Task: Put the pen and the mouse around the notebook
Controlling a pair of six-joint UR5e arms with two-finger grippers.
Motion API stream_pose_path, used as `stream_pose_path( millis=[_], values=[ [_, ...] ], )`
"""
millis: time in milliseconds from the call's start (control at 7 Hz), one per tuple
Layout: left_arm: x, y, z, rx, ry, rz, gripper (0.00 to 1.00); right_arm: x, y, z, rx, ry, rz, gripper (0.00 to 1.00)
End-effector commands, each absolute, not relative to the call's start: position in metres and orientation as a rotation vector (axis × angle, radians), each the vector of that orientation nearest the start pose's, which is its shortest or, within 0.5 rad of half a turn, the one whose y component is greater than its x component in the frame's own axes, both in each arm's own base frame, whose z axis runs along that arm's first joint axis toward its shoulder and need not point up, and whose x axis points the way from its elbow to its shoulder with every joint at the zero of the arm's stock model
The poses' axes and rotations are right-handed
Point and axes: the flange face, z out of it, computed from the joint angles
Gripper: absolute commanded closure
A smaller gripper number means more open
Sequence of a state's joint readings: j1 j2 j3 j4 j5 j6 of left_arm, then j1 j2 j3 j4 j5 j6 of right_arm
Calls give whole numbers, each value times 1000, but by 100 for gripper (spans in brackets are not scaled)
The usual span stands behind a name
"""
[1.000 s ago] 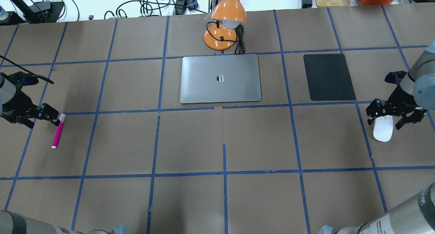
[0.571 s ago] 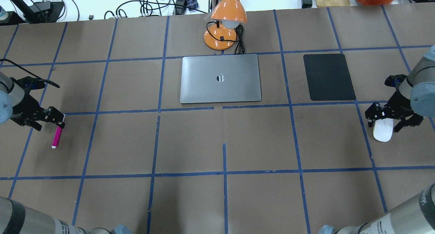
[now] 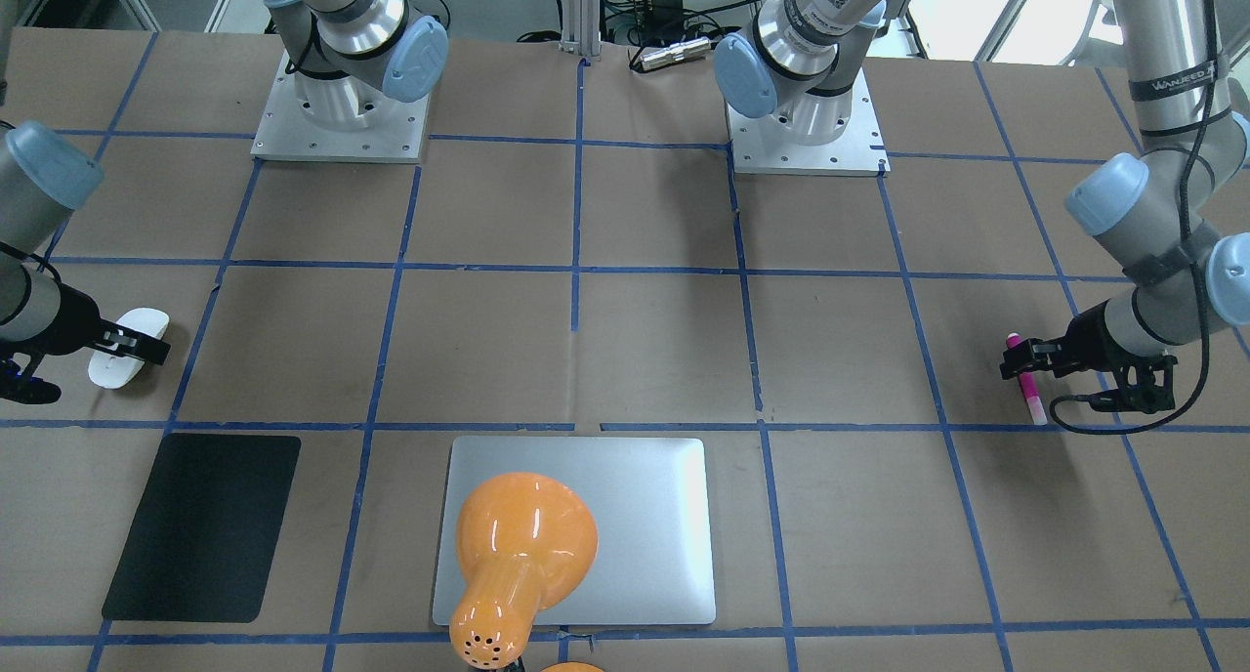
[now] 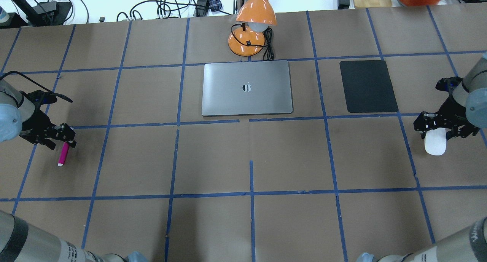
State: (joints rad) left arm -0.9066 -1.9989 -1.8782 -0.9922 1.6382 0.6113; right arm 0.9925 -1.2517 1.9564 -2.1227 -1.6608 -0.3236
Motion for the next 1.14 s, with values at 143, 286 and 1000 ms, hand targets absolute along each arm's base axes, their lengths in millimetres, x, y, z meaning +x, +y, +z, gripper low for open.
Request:
stream_pose_path(
  millis=[143,286,1000],
  values=[
    [241,-512,168,-64,3168,270,96,-107,-574,256,212,3127,38,75],
    [242,-513,169,-72,3162,254,100,-69,-627,241,173,3131,30,75],
    [183,-584,246,-385,3033,116,100,-42,-683,182,13,3070,145,32]
  ],
)
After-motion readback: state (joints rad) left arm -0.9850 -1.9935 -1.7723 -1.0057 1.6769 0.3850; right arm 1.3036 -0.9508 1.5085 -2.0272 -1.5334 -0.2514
